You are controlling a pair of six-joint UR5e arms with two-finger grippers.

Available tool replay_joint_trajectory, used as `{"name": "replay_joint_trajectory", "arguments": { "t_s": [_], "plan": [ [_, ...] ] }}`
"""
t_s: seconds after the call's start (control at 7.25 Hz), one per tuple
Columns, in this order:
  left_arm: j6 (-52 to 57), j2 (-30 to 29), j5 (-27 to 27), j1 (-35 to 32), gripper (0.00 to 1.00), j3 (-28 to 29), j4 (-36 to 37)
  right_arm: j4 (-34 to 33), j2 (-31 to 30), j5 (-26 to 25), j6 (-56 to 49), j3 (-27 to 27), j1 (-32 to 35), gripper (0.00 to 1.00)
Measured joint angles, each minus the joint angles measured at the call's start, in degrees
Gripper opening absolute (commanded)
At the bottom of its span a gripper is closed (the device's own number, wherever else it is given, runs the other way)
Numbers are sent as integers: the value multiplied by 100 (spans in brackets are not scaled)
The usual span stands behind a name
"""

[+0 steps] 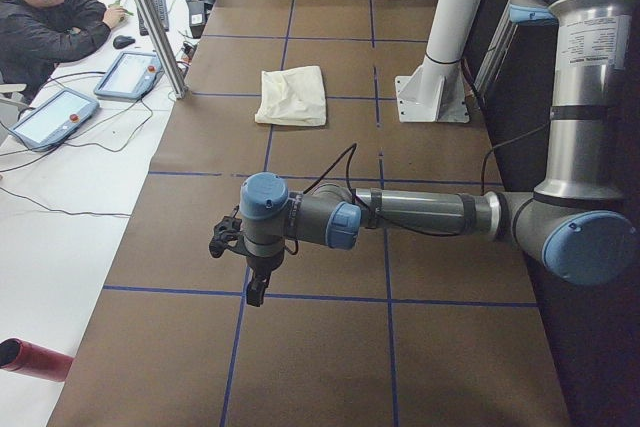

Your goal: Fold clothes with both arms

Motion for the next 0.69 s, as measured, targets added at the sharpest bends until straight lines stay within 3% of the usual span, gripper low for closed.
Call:
{"name": "replay_joint_trajectory", "arguments": {
  "t_s": [0.69],
  "plan": [
    [22, -9, 0, -3, 100, -58, 45, 1063, -352, 28, 212, -453, 44, 100]
  ]
}}
